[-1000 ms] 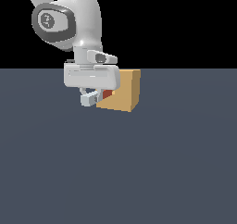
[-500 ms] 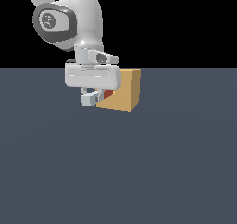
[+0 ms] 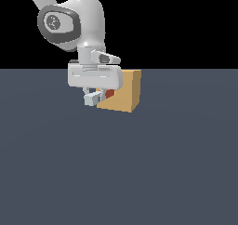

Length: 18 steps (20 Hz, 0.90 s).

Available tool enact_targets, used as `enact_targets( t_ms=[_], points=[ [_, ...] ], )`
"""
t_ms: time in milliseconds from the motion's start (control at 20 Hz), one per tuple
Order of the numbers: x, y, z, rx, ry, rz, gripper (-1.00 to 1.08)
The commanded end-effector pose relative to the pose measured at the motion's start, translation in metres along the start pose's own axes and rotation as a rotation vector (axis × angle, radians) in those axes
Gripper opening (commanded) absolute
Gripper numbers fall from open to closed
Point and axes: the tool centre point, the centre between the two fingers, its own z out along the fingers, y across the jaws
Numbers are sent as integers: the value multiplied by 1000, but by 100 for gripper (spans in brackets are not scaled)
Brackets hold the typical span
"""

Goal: Insert the peg into the horizontal hole in a box.

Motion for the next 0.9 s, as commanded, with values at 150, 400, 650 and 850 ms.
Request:
enact_targets(
  t_ms=[150, 400, 650, 850],
  points=[
    [33, -1, -1, -2, 2, -1, -100],
    [67, -1, -2, -3, 3, -1, -100],
    [86, 0, -2, -3, 3, -1, -100],
    [90, 1, -2, -3, 3, -1, -100]
  ],
)
